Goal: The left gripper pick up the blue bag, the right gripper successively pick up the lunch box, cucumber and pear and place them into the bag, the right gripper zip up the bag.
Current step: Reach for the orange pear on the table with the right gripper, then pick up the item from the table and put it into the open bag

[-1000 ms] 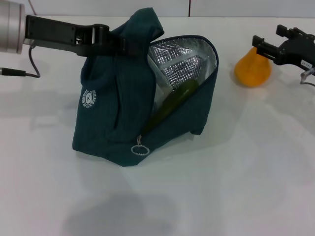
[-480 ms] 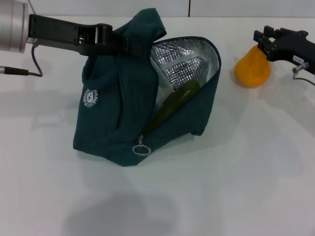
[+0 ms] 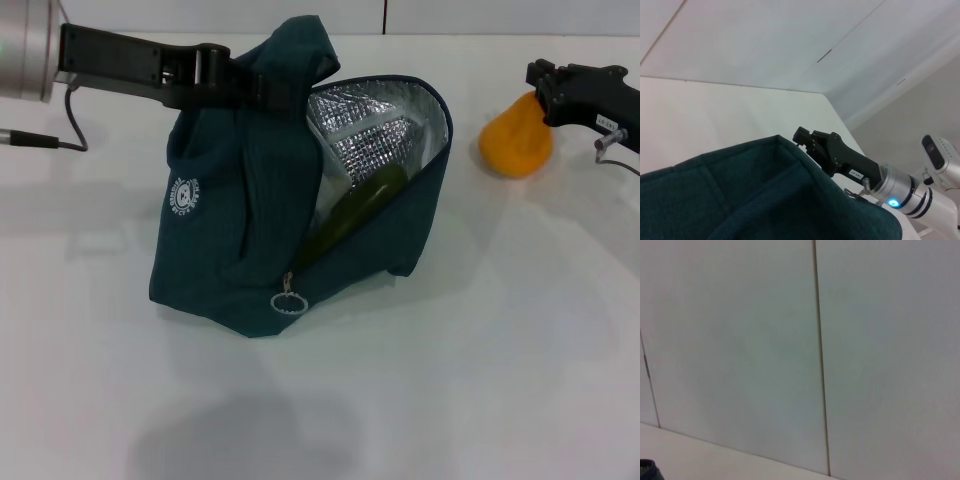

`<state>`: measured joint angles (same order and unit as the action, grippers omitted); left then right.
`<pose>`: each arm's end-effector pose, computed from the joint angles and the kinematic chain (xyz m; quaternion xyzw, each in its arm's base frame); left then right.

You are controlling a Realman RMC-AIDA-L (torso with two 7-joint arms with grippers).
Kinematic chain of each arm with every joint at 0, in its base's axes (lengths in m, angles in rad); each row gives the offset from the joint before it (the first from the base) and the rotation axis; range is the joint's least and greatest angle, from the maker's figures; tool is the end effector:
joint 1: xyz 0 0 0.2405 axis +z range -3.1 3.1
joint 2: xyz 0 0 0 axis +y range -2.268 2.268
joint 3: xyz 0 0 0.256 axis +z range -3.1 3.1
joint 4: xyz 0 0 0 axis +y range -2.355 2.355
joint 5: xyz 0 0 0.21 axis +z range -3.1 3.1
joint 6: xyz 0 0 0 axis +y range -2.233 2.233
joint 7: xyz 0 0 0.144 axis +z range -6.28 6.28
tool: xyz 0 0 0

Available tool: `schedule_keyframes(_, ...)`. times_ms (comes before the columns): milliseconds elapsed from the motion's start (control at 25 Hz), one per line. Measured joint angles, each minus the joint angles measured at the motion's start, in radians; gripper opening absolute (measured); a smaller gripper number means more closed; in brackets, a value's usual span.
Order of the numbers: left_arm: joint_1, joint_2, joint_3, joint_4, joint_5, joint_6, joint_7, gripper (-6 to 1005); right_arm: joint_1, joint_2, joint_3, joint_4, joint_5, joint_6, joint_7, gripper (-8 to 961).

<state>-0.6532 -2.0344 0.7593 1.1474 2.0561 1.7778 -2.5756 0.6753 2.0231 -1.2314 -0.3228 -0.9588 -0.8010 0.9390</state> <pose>-0.1695 0.3628 0.0785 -0.8473 -0.4944 -0.1920 0.0285 0.2545 0.4269 -0.0172 -0.8453 0.2422 0.2524 0.4038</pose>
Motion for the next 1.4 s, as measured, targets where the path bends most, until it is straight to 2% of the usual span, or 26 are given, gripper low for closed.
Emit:
schedule_keyframes(160, 0.0, -0.001, 0.0, 0.0, 0.001, 0.0, 0.0, 41, -0.004, 0.0, 0.0, -0.002, -0.002, -0.01, 0.0, 38)
schedule_keyframes(320, 0.003, 0.0, 0.0, 0.0, 0.0, 0.001, -0.001, 41, -0.034, 0.0, 0.001, -0.034, -0.002, -0.079, 0.005, 31)
schedule_keyframes(640, 0.008, 0.003, 0.0, 0.0, 0.0, 0.002, -0.003, 42, -0.156, -0.008, 0.01, -0.222, 0.03, -0.223, 0.14, 29)
schedule_keyframes(800, 0.009, 0.002, 0.0, 0.0, 0.002, 0.002, -0.002, 42, -0.181, -0.011, 0.012, -0.293, 0.042, -0.296, 0.233, 29)
schedule_keyframes(920, 0.009, 0.001, 0.0, 0.0, 0.002, 0.002, -0.004, 42, -0.17, -0.012, 0.013, -0.322, 0.043, -0.356, 0.301, 28)
schedule_keyframes(1120, 0.009, 0.002, 0.0, -0.001, 0.004, 0.002, -0.007, 42, -0.089, -0.01, -0.004, -0.322, 0.041, -0.447, 0.404, 27)
schedule_keyframes(1400, 0.005, 0.007, -0.005, -0.028, 0.006, -0.002, -0.003, 41, 0.035, 0.001, -0.138, -0.257, 0.041, -0.454, 0.445, 26)
